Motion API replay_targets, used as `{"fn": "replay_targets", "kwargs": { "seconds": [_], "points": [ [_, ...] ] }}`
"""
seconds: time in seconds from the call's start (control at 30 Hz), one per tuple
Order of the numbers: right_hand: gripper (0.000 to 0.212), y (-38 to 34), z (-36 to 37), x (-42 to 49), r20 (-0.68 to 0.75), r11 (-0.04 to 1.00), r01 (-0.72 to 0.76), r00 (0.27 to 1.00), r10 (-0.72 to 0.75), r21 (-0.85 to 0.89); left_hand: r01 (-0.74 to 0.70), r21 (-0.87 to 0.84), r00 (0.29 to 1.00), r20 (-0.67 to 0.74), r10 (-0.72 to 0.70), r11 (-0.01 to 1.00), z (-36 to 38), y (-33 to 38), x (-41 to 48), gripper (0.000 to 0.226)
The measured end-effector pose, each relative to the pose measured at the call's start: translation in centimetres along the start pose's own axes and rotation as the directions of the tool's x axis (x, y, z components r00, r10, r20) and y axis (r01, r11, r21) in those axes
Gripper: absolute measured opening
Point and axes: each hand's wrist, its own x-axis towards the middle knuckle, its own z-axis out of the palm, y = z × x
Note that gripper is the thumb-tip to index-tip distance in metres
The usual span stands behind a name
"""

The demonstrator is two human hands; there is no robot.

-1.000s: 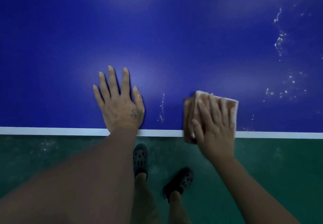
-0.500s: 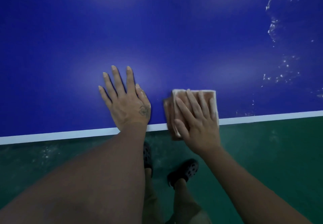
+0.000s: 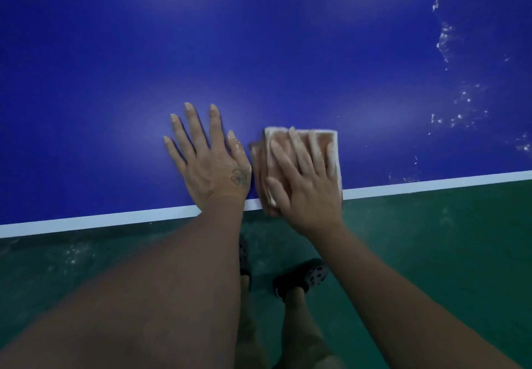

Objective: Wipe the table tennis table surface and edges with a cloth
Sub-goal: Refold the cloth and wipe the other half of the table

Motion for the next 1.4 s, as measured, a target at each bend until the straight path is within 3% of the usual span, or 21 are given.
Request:
{"fn": "replay_targets", "kwargs": {
  "seconds": [0.07, 0.2, 0.33, 0.53, 0.7, 0.87, 0.97, 1.13, 1.23, 1.4],
  "points": [
    [0.067, 2.8, -0.8, -2.0, 0.036, 0.999, 0.029, 0.999, -0.028, -0.017, -0.005, 0.005, 1.0, 0.015, 0.005, 1.0, 0.0, 0.0, 0.0, 0.064],
    [0.066, 9.2, -2.7, -1.6, 0.049, 0.962, -0.268, 0.962, 0.27, -0.044, -0.012, 0.013, 1.0, 0.026, 0.011, 1.0, -0.2, 0.2, 0.0, 0.067],
    [0.067, 8.2, -2.5, 2.1, 0.035, 0.896, -0.439, 0.897, 0.442, -0.065, -0.019, 0.023, 1.0, 0.016, 0.019, 1.0, -0.3, 0.2, 0.0, 0.068],
    [0.067, 1.6, -0.9, 3.3, -0.007, 0.971, -0.24, 0.971, 0.24, 0.009, -0.026, -0.04, 1.0, 0.009, 0.026, 0.999, -0.7, -0.2, -0.1, 0.068],
    [0.066, 6.9, -1.2, 0.7, -0.043, 0.998, -0.058, 0.997, 0.058, -0.001, -0.136, -0.133, 0.99, 0.0, 0.138, 0.982, -1.2, 1.5, -1.3, 0.063],
    [0.067, 16.5, -2.5, -3.5, -0.021, 0.994, -0.094, 0.995, 0.093, -0.054, -0.294, -0.205, 0.954, -0.013, 0.298, 0.933, 0.1, 11.3, -4.1, 0.056],
    [0.067, 23.2, -3.8, -5.4, 0.001, 0.986, -0.145, 0.989, 0.145, -0.077, -0.273, -0.225, 0.954, 0.058, 0.293, 0.935, 1.7, 18.2, -4.7, 0.06],
    [0.066, 32.0, -5.7, -7.7, 0.022, 0.976, -0.199, 0.979, 0.202, -0.094, -0.25, -0.001, 0.967, 0.058, 0.25, 0.968, 4.9, 22.9, -5.4, 0.068],
    [0.064, 32.6, -5.6, -8.2, -0.022, 0.981, -0.184, 0.983, 0.183, -0.06, -0.242, 0.03, 0.97, 0.042, 0.24, 0.97, 5.4, 23.1, -5.5, 0.068],
    [0.064, 26.6, -4.4, -4.5, -0.061, 0.982, -0.184, 0.981, 0.181, -0.045, -0.229, 0.033, 0.971, 0.074, 0.226, 0.973, 5.1, 23.4, -5.4, 0.067]
  ]
}}
